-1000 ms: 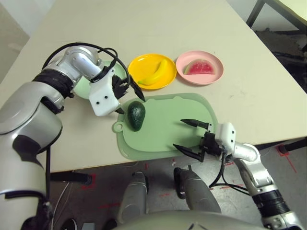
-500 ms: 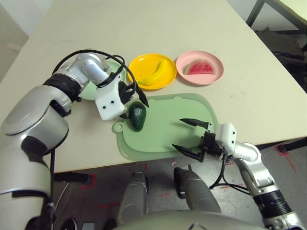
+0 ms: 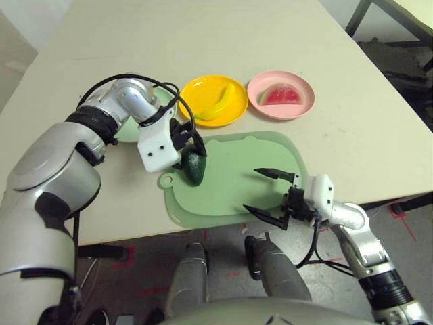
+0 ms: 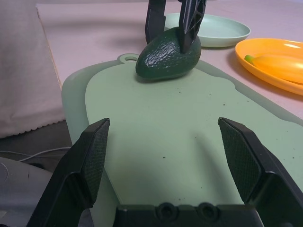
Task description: Place the fruits into color-matched plates.
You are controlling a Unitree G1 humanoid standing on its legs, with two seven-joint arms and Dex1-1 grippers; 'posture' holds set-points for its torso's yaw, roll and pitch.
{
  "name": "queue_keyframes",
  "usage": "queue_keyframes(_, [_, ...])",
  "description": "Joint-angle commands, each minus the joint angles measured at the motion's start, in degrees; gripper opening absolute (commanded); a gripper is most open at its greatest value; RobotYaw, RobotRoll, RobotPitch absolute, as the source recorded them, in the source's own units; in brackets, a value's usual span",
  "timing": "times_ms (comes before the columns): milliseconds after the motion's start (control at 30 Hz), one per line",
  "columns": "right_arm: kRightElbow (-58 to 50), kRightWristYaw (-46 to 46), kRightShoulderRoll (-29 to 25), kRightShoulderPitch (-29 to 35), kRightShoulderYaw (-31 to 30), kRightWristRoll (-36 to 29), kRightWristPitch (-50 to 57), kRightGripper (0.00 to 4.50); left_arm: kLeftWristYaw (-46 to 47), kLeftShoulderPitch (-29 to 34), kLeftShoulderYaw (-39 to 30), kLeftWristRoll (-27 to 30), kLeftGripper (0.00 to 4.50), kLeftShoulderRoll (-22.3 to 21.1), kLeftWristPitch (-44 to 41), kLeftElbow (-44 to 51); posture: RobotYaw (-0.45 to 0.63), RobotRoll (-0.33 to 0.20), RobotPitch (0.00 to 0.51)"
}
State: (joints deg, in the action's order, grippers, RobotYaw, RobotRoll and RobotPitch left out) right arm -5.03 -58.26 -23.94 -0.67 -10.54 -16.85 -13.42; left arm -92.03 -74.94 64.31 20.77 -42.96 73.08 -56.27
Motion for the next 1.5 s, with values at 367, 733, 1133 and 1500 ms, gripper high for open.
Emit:
queue_keyframes(367, [-2.4,0.6,-0.7,1.2,0.2,-1.8,2.5,4.50,-0.5,0.6,-0.2,4.2,2.73,-2.9,-3.9,3.2,-0.25,0.000,0.189])
queue_keyframes(733, [-4.0,4.0,0.5,0.5,1.8,-4.3,5.5,4.50,-0.5,-1.2,-10.2,2.6,2.73,-8.5,-10.9,-0.7,-0.21,0.000,0.182])
queue_keyframes(1133, [0.2,8.5,1.3,-2.9,7.1,-5.5,7.6,4.50,37.3,-1.9,-21.9,-34.7,2.73,-13.6,-24.3,-18.9,-0.19,0.000,0.191])
queue_keyframes(1500, [-1.8,7.0,1.1,-2.2,5.7,-5.2,8.3,4.50,52.2,4.1,-26.5,-47.5,3.46,-9.9,-31.3,-21.2,-0.21,0.000,0.194])
